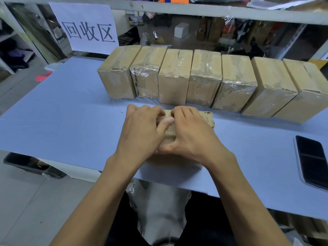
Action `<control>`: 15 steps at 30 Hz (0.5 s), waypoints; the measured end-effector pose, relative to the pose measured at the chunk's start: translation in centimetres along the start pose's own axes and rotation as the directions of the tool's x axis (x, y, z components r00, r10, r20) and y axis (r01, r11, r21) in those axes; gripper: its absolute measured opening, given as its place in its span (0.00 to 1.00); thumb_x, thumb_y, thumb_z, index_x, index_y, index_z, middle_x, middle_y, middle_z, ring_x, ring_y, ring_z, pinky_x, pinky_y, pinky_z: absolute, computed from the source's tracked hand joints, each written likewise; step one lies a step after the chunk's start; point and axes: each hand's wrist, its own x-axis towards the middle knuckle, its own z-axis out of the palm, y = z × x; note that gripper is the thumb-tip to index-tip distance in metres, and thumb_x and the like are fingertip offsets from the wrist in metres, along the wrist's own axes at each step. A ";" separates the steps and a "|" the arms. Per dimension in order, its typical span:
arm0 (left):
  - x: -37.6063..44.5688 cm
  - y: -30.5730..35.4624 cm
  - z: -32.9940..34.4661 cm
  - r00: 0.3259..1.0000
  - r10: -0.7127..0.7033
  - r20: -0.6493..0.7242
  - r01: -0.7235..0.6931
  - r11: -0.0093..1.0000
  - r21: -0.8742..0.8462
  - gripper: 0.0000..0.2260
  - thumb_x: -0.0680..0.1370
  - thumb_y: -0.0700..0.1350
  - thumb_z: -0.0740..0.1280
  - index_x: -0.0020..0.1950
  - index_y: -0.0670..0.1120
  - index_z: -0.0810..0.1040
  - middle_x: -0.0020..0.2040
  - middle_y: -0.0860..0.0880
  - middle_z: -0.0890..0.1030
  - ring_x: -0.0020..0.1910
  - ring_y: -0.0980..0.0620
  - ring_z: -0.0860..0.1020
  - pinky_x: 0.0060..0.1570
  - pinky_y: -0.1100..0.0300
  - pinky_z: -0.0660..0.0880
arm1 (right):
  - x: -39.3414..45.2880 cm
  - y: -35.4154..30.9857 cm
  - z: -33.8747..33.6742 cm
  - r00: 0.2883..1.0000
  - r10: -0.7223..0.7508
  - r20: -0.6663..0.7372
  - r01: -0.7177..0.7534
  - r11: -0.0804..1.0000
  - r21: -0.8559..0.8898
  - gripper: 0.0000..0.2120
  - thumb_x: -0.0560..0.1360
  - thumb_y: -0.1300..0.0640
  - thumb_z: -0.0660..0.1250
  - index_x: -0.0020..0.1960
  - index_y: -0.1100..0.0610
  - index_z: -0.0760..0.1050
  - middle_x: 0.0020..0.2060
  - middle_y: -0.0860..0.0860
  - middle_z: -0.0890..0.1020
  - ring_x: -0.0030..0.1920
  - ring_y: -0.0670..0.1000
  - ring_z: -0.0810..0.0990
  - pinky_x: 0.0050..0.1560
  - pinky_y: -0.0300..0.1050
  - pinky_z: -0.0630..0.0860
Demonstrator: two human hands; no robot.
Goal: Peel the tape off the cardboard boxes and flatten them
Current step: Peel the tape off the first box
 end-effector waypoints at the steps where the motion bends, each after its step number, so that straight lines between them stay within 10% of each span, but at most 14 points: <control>1: 0.0 -0.2 0.1 1.000 -0.009 -0.019 0.009 1.000 0.010 0.14 0.78 0.56 0.67 0.55 0.48 0.82 0.49 0.47 0.82 0.53 0.42 0.72 0.54 0.57 0.63 | 0.1 0.0 0.1 1.000 0.007 -0.014 -0.006 1.000 0.005 0.48 0.55 0.22 0.54 0.58 0.59 0.70 0.54 0.52 0.74 0.58 0.54 0.69 0.62 0.48 0.68; 10: -0.9 -1.2 -1.9 0.977 -0.197 -0.087 0.178 0.965 -0.192 0.03 0.77 0.45 0.70 0.48 0.52 0.79 0.46 0.53 0.82 0.47 0.47 0.81 0.51 0.49 0.76 | -0.3 -0.2 -0.1 0.999 0.008 0.045 -0.005 0.998 -0.060 0.55 0.57 0.19 0.60 0.72 0.56 0.66 0.68 0.55 0.69 0.71 0.58 0.64 0.74 0.51 0.61; 15: -1.3 -1.6 -2.1 0.970 -0.240 -0.043 0.231 0.961 -0.149 0.11 0.82 0.45 0.60 0.63 0.54 0.75 0.47 0.48 0.83 0.51 0.40 0.78 0.52 0.47 0.74 | 0.3 -2.1 0.3 0.996 -0.041 0.083 0.047 0.996 -0.071 0.52 0.62 0.25 0.67 0.71 0.63 0.64 0.76 0.59 0.64 0.78 0.58 0.57 0.78 0.49 0.52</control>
